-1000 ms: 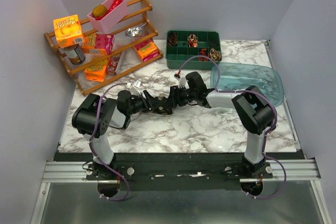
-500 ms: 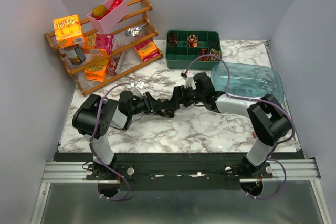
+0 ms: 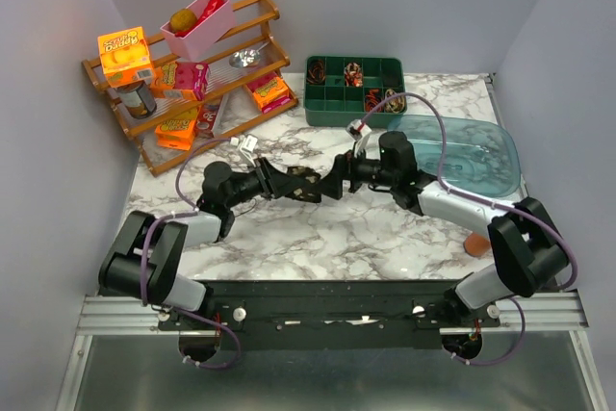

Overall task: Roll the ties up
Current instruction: Pick up the tie at the center of the board, then place the tie in the storage box.

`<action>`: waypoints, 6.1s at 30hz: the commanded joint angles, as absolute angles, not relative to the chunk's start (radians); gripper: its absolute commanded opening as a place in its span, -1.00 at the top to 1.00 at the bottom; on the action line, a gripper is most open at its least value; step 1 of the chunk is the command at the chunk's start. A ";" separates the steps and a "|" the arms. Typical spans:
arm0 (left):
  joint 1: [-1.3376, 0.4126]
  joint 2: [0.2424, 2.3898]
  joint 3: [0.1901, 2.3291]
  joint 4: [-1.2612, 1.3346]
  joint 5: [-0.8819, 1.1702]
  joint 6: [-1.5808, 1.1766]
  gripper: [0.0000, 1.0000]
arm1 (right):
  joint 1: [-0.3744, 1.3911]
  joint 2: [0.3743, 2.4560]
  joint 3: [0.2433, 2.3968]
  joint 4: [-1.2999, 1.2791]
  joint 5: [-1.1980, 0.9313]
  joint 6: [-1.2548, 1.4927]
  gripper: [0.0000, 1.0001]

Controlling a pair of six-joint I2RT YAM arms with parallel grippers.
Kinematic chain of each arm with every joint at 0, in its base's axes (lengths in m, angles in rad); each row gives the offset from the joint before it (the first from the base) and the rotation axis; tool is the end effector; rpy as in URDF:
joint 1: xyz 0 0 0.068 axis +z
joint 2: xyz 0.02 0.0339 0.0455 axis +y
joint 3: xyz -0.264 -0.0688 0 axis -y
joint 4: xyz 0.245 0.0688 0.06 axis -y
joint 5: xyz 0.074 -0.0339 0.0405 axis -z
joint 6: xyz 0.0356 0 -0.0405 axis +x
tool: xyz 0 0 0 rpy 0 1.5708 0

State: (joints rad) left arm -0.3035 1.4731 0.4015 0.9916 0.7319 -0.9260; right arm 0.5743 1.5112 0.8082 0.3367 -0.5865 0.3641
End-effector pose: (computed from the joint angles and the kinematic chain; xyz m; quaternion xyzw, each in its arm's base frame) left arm 0.2452 -0.1017 0.1818 0.0209 0.7275 -0.5801 0.3657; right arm 0.2636 0.1940 0.2273 -0.2456 0.7674 0.4577 0.3760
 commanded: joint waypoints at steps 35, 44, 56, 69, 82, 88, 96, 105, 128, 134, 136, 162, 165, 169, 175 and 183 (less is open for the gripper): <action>-0.331 1.166 0.541 0.831 0.868 -0.996 0.10 | 0.574 1.416 0.831 0.422 -0.753 0.279 -1.00; -0.334 1.163 0.549 0.816 0.848 -0.985 0.09 | 0.572 1.479 0.859 0.431 -1.001 0.313 -0.99; -0.408 1.163 0.615 0.540 0.772 -0.787 0.09 | 0.574 1.463 0.880 0.419 -1.062 0.359 -0.82; -0.434 1.152 0.635 0.399 0.695 -0.677 0.09 | 0.574 1.476 0.945 0.305 -1.055 0.354 -0.43; -0.446 1.143 0.630 0.390 0.672 -0.673 0.03 | 0.574 1.512 0.956 0.281 -1.028 0.353 0.35; -0.446 1.138 0.644 0.335 0.615 -0.650 -0.20 | 0.574 1.526 0.968 0.275 -0.977 0.353 0.74; -0.446 1.083 0.788 -0.046 0.105 -0.601 -0.91 | 0.572 1.569 1.077 0.204 -0.717 0.357 0.99; -0.446 1.063 0.844 -0.273 -0.256 -0.601 -0.97 | 0.523 1.695 1.328 0.097 -0.139 0.314 0.99; -0.446 1.009 0.724 -0.219 -0.166 -0.563 -0.97 | 0.494 2.441 2.230 -0.081 0.397 0.285 0.99; -0.446 1.014 0.736 -0.219 -0.146 -0.554 -0.97 | 0.482 2.453 2.290 -0.238 0.354 0.330 0.99; -0.446 1.014 0.738 -0.219 -0.130 -0.551 -0.97 | 0.482 2.451 2.292 -0.261 0.344 0.333 0.99; -0.446 1.042 0.735 -0.175 -0.072 -0.557 -0.97 | 0.449 2.445 2.233 -0.336 0.404 0.287 0.99; -0.446 1.048 0.732 -0.170 -0.068 -0.557 -0.97 | 0.449 2.451 2.249 -0.337 0.371 0.269 0.99; -0.446 1.055 0.727 -0.156 -0.046 -0.560 -0.97 | 0.449 2.502 2.315 -0.379 0.298 0.255 0.99; -0.446 1.060 0.733 -0.144 -0.026 -0.565 -0.97 | 0.449 2.545 2.422 -0.482 0.265 0.285 0.99; -0.446 1.052 0.750 -0.158 -0.012 -0.554 -0.97 | 0.422 2.549 2.405 -0.552 0.172 0.402 0.99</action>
